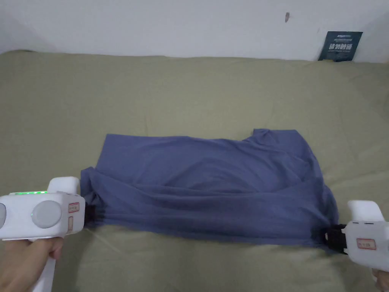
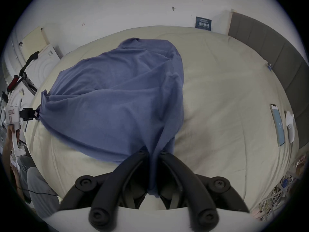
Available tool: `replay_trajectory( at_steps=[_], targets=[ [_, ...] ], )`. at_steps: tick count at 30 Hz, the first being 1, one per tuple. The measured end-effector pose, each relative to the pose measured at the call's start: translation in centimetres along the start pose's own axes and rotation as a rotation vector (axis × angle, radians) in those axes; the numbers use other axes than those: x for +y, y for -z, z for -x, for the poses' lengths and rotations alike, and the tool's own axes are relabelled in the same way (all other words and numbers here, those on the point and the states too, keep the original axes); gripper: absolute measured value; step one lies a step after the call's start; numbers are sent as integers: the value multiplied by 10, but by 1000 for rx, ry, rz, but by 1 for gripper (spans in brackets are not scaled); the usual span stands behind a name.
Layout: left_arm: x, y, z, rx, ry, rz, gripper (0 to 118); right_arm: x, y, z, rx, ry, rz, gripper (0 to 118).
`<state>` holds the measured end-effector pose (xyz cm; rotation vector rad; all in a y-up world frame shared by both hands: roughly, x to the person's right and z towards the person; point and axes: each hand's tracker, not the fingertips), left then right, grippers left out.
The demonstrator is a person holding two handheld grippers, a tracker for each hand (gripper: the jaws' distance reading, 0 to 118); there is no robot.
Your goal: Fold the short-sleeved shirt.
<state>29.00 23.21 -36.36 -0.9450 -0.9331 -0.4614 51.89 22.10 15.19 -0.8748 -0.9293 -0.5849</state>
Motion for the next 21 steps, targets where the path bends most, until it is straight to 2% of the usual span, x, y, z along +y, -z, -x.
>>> replay_trajectory(
  at_steps=[5,10,16,21],
  targets=[
    [-7,-20,8,5,16,-7,4,-10,-37,-6,46,31,-20,11],
    [-49,-51,20,6,19,31,4,-42,-66,0,61,7,-16,11],
    [-110,-78,45,-4,-9,76,4,-94,-81,5,89,7,32,11],
    [-120,-88,47,-10,-32,68,4,-104,-80,5,90,18,61,11]
  ],
)
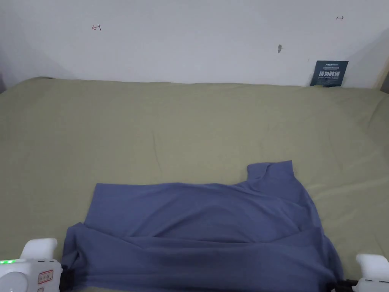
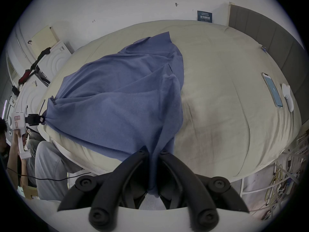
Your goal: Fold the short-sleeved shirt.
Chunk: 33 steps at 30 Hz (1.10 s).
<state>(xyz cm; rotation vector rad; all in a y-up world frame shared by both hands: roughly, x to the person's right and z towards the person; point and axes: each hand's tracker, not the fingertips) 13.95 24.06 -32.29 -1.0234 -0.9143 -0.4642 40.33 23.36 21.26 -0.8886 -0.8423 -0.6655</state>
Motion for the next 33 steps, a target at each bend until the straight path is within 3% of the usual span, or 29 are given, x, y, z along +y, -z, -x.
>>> replay_trajectory(
  at_steps=[4,5,6,7,10,13,14,15,16,17,18,22,23,24,25,30,33],
  targets=[
    [1,0,1,-27,-23,-25,6,6,-4,-1,10,20,0,16],
    [2,0,4,-48,-38,-28,22,8,-7,-1,-22,39,-15,38],
    [4,0,6,-32,-45,-22,87,9,-11,-2,-57,46,-30,91],
    [4,1,7,-15,-45,-10,118,11,-16,-6,-39,43,-35,117],
    [22,-30,16,9,-23,-107,116,24,-34,-18,-28,96,-175,118],
    [56,-21,6,15,-14,-142,115,55,-47,-1,-45,109,-231,118],
    [68,-19,3,13,-9,-148,114,66,-45,1,-50,108,-223,111],
    [84,-8,5,2,-2,-169,107,79,-43,5,-50,109,-221,79],
    [100,-2,1,-21,-5,-188,89,92,-27,-2,-51,103,-224,39],
    [117,4,-4,-20,0,-183,51,105,-19,2,-78,76,-229,1],
    [130,13,-9,-20,14,-188,0,117,-11,5,-103,58,-225,1],
    [176,58,-24,23,45,-187,3,157,22,18,-107,27,-202,1],
    [185,70,-23,25,40,-184,32,165,30,19,-114,14,-189,1],
    [192,83,-23,35,31,-174,103,171,41,13,-100,12,-179,1],
    [201,99,-24,65,37,-129,116,178,50,11,-105,1,-169,1],
    [234,157,-12,105,51,-94,114,197,83,1,-119,-29,-124,1],
    [218,165,-26,137,78,-72,113,203,96,-4,-138,-40,-105,1]
  ],
)
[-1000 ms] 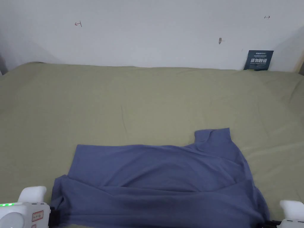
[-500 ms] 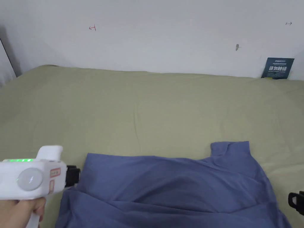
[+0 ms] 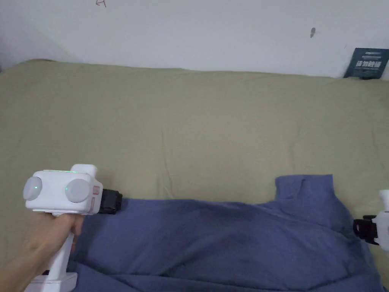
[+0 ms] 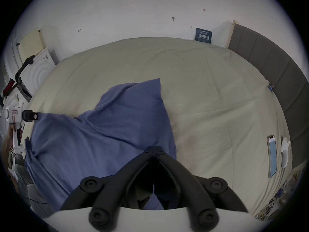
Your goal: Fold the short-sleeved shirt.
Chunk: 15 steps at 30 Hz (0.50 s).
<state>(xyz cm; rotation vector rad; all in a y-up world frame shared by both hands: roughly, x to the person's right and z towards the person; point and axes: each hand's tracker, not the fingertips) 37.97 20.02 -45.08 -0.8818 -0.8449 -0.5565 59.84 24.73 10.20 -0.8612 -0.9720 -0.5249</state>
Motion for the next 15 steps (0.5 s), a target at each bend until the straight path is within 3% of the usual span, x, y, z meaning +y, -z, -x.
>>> replay_trajectory(
  at_steps=[2,3,6,7,8,9,10,11,15],
  targets=[
    [-1,-19,-12,-6,8,-3,102,3,5,-5,-6,-9,8,1],
    [-2,-25,-11,-69,3,2,71,5,7,-5,-12,-19,9,1],
    [2,-27,-16,-102,42,3,1,12,12,-13,-10,-18,12,2],
    [0,-27,-19,-91,43,10,1,15,14,-14,3,-13,14,10],
    [-1,-26,-19,-72,59,12,1,18,15,-17,-1,-6,13,36],
    [-2,-26,-18,-73,61,23,1,22,19,-20,13,26,32,95],
    [2,-22,-21,-74,53,25,1,25,25,-23,45,53,71,118],
    [3,-21,-20,-77,45,27,1,26,23,-22,35,50,35,118],
    [3,-21,-19,-94,24,41,1,36,54,-17,-27,0,147,118]
  ],
)
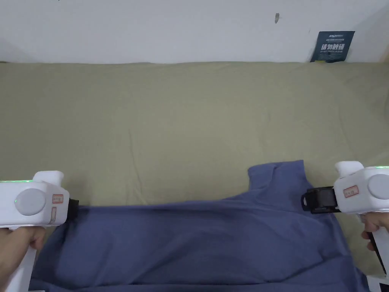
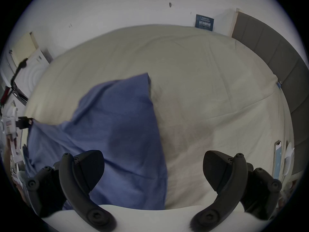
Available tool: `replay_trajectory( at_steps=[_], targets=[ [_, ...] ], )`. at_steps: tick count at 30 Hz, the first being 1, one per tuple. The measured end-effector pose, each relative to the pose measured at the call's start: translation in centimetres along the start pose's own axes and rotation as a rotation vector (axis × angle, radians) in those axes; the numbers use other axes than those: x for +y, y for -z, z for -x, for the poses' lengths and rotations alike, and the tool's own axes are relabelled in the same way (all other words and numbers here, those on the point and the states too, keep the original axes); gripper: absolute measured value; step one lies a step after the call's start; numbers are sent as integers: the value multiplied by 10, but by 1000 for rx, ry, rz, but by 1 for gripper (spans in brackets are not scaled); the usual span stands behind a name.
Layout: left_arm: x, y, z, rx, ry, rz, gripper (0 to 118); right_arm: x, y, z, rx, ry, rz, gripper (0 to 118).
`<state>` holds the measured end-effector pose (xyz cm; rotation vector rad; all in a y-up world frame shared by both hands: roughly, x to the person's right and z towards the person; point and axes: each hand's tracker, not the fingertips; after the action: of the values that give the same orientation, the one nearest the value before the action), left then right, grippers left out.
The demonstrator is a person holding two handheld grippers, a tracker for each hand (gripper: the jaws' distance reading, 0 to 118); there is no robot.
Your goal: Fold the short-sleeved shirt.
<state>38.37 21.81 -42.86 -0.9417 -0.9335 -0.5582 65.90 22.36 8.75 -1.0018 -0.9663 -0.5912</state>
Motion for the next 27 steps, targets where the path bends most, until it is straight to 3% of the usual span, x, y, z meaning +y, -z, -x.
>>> replay_trajectory(
  at_steps=[2,3,4,5,6,11,15,22,27],
  targets=[
    [1,0,-1,2,2,3,1,2,12,4,-8,-44,85,110],
    [1,2,0,5,6,4,1,1,15,6,-15,-64,97,76],
    [2,2,0,7,8,4,1,-1,11,7,-30,-104,70,66],
    [2,2,0,8,9,2,1,-3,4,8,-38,-115,22,40],
    [2,1,0,8,13,2,1,-4,-5,9,-10,-107,5,2],
    [-9,-27,9,-11,-5,-5,1,-8,-45,-6,62,-65,-49,2],
    [-24,-70,25,-49,-43,-48,1,-26,-91,-11,156,23,-125,2],
    [-74,-149,40,-67,-41,-138,1,-84,-176,-6,191,-9,-216,2],
    [-128,-182,51,-80,-38,-150,1,-141,-202,1,171,-73,-218,2]
  ],
)
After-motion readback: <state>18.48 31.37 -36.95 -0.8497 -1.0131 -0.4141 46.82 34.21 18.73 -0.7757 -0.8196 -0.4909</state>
